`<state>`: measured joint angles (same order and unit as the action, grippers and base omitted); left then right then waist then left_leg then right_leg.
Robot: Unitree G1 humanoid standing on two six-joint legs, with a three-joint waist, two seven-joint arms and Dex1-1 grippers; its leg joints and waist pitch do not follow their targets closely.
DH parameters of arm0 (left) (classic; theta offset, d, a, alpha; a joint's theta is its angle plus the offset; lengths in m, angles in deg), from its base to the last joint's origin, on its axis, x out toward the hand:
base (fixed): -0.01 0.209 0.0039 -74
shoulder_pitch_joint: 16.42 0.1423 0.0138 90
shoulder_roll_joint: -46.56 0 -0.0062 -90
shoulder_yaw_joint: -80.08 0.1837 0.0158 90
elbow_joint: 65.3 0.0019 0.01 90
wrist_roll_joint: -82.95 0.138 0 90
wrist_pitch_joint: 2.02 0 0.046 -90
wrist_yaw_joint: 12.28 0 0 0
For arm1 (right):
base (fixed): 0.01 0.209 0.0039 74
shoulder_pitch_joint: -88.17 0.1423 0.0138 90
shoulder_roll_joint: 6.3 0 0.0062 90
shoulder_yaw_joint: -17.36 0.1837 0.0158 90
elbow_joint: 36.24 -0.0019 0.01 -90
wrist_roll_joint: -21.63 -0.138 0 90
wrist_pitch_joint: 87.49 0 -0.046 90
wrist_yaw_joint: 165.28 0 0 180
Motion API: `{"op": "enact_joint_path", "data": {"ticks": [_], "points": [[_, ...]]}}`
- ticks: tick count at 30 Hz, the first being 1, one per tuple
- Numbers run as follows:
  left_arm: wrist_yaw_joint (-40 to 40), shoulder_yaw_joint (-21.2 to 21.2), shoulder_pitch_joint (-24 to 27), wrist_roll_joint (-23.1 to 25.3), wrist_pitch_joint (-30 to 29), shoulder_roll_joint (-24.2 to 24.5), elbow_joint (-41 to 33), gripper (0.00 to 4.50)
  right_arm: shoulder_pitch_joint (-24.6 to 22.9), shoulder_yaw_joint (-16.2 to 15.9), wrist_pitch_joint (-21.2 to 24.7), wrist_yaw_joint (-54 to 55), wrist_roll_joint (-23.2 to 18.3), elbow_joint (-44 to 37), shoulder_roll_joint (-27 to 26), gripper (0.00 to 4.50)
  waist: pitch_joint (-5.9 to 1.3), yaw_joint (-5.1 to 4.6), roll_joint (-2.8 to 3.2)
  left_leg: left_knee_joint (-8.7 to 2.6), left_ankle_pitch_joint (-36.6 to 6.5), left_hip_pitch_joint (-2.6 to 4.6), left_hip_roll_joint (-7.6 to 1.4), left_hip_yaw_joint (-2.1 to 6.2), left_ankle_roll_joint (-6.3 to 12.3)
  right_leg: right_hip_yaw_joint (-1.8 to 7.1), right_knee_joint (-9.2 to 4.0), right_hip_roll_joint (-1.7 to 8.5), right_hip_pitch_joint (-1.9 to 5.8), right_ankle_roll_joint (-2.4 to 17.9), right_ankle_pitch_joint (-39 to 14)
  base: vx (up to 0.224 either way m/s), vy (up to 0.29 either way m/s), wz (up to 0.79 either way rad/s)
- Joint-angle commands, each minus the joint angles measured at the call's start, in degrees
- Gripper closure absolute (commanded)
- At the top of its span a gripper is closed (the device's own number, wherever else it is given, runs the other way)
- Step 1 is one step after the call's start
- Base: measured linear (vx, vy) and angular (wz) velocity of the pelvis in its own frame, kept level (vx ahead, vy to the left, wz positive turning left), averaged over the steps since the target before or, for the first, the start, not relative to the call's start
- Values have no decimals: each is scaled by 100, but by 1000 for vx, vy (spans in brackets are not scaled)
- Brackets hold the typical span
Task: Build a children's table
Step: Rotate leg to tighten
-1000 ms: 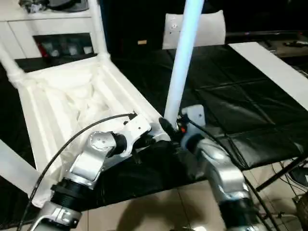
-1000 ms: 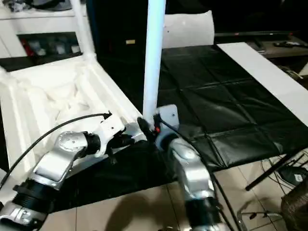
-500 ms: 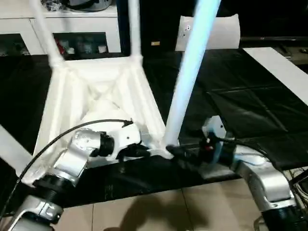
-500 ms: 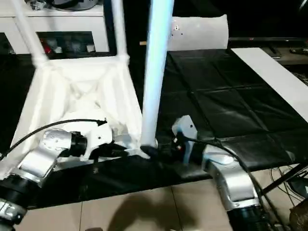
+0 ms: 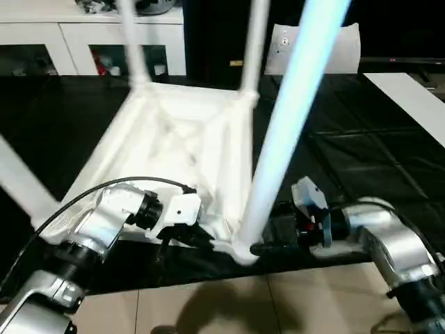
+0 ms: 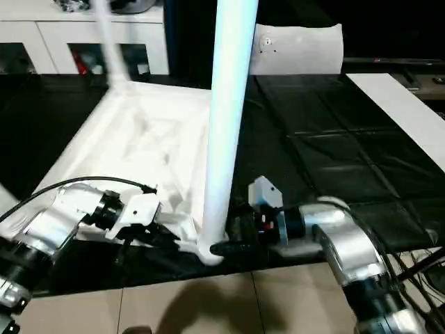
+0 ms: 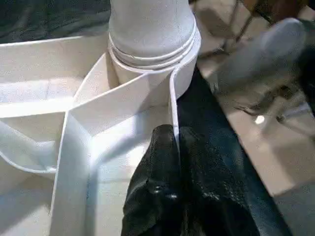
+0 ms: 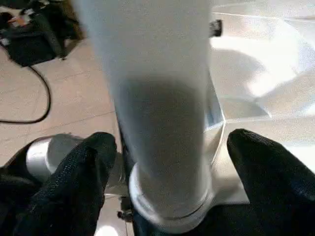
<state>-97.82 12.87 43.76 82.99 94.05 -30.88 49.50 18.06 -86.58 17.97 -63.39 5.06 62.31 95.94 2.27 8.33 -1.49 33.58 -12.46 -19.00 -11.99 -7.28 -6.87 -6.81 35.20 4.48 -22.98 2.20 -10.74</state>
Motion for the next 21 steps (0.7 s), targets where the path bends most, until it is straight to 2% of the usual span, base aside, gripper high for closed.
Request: {"op": "enact_joint_path", "data": {"ticks": [1,3,8,9,16,21], "points": [[-288,264,-124,51,213,-85,-87,450,47,-42,-49,-148,-65,72,43,83,-328,-51,-18,-359,-339,-73,-129,-138,413,374,-375,393,388,942,-902,0,0,0],[-331,299,-139,59,251,-80,-80,450,76,-106,-11,-273,-89,80,24,110,-335,-39,-41,-358,-315,-85,-134,-133,387,375,-366,399,397,909,-900,0,0,0],[-372,320,-212,58,373,-101,54,450,150,-272,61,-628,-162,201,-1,141,-338,-33,-31,-353,-318,-86,-129,-139,400,366,-378,394,390,878,-946,0,0,0],[-372,321,-215,59,381,-101,60,450,153,-280,62,-641,-166,207,-3,164,-340,-32,-35,-354,-306,-90,-131,-136,391,366,-373,395,392,876,-939,0,0,0],[-396,341,-212,47,436,-74,93,450,164,-391,101,-740,-201,280,-138,213,-348,-27,-37,-351,-229,-96,-131,-132,355,363,-353,389,399,883,-824,0,0,0],[-378,345,-225,50,469,-66,149,450,140,-402,214,-756,-303,266,-217,236,-344,-24,-10,-355,-299,-88,-133,-131,329,362,-361,392,394,889,-878,0,0,0]]}}
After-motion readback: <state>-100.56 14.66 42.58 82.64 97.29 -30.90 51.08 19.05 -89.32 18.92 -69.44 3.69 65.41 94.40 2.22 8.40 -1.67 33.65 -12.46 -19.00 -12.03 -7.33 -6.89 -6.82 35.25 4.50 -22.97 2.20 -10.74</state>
